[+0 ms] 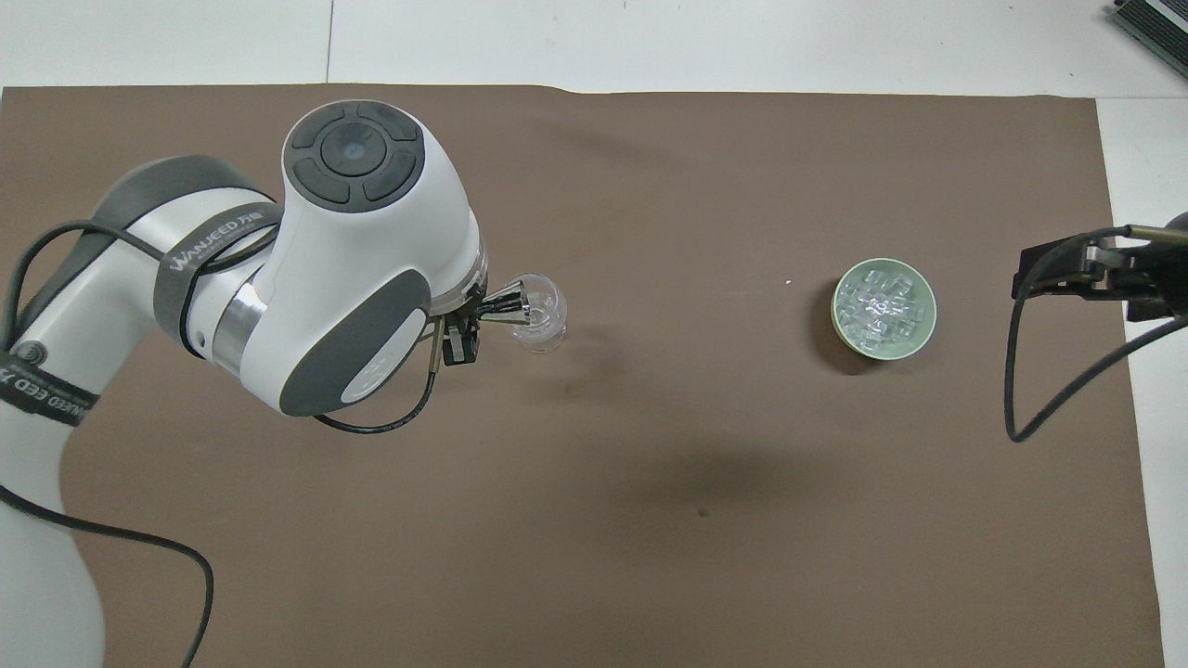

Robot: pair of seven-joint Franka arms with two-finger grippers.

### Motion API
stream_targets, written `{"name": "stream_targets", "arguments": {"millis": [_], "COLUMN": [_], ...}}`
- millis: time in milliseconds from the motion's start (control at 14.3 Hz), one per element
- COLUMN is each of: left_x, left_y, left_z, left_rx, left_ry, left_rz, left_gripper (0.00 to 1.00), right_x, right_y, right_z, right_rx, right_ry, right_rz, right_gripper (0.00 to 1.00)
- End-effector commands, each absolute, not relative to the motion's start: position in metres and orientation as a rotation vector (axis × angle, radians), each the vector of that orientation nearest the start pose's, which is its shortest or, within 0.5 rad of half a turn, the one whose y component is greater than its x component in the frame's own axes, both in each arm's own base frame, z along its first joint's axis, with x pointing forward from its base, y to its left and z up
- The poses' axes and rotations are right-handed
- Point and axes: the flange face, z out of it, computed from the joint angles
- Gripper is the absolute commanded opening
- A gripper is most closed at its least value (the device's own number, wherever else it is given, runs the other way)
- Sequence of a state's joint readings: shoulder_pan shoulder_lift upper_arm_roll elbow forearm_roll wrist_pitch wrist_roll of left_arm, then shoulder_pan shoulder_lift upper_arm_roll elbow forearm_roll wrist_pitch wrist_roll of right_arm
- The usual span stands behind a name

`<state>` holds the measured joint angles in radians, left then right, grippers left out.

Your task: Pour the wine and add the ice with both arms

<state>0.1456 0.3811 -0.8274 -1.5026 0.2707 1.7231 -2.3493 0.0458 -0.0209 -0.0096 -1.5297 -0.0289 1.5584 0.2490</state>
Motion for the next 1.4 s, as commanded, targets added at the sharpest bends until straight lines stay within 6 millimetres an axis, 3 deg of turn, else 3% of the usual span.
{"name": "stream_targets", "arguments": {"millis": [0, 1328], "left_x": [0.5543, 0.5502], "left_y": [-0.3331, -0.3404], "left_z": [0.507, 0.5115], "left_rx": [2.155, 2.153], "left_ry": [2.352, 2.358], "left_rz": [0.032, 0.125], "left_gripper": [0.0, 0.0], "right_x": [0.5425, 0.5427], "right_y": [0.0139, 0.019], "right_z": [0.654, 0.6548], "right_rx": [-3.126, -3.127], "right_ry": [0.342, 0.318], "right_rz": [-0.064, -0.076], "right_gripper": [1.0, 1.0]}}
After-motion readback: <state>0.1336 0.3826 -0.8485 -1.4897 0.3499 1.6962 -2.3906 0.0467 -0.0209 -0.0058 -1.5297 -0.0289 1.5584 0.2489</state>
